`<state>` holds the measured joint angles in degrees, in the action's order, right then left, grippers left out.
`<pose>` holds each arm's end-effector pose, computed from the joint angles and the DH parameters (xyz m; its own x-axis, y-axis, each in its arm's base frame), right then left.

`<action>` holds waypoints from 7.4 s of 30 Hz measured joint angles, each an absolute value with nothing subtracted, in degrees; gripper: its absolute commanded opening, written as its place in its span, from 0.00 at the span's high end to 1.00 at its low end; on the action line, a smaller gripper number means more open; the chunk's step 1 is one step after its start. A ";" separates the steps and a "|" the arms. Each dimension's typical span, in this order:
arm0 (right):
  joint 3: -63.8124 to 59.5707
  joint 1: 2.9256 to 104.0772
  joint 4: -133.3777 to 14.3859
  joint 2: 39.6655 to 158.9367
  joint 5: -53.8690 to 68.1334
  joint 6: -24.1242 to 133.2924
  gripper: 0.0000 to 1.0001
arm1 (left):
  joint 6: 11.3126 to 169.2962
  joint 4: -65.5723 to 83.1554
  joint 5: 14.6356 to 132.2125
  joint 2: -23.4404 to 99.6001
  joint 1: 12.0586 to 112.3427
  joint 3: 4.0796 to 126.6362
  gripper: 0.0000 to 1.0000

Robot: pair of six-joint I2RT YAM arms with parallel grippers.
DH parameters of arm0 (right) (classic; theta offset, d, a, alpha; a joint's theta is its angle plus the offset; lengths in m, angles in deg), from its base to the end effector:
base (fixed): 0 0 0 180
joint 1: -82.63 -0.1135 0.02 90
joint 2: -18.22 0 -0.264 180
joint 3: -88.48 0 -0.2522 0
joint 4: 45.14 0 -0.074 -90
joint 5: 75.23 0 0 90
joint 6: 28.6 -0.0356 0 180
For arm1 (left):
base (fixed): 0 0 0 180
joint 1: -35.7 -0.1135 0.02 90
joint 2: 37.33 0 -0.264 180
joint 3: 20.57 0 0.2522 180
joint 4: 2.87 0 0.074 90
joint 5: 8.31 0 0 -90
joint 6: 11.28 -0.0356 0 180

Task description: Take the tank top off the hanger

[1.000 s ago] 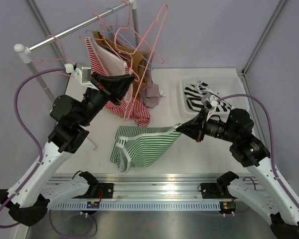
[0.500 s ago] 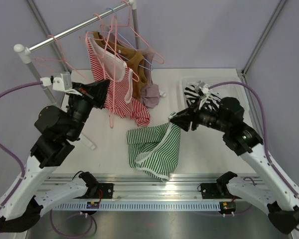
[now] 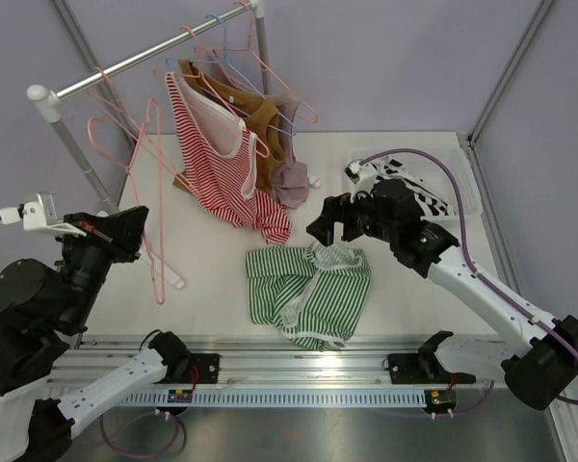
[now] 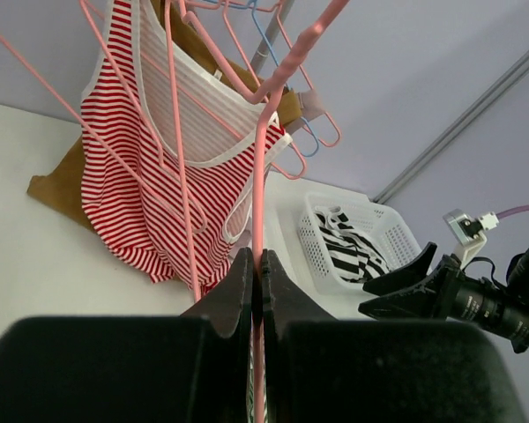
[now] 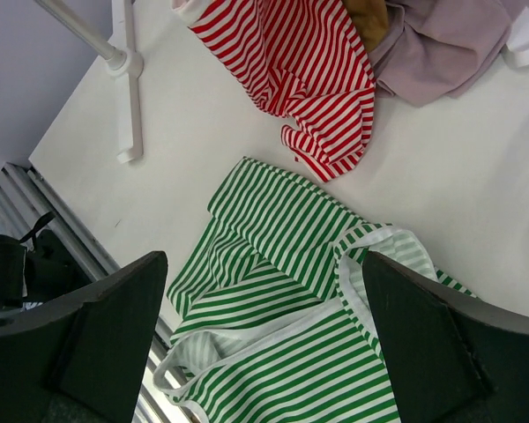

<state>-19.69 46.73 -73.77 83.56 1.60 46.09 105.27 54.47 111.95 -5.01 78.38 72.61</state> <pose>0.2067 0.1597 0.3410 -0.4903 -0.0376 -0.8707 -0.6350 0.6997 0.3274 0.0300 -0.0033 0.4814 -0.0561 -0.4735 -0.8790 0.2132 0.8544 -0.4738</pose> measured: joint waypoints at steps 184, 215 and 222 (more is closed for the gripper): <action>-19.25 83.36 -72.94 69.77 -27.05 29.91 0.00 | 107.63 53.51 93.98 41.57 53.26 104.60 0.04; -26.62 83.32 -75.04 51.19 -35.88 26.64 0.00 | 110.91 51.08 117.13 63.07 57.59 113.28 1.00; -26.56 83.32 -75.11 51.24 -35.90 26.66 0.00 | 111.87 50.16 120.25 58.90 60.32 115.01 1.00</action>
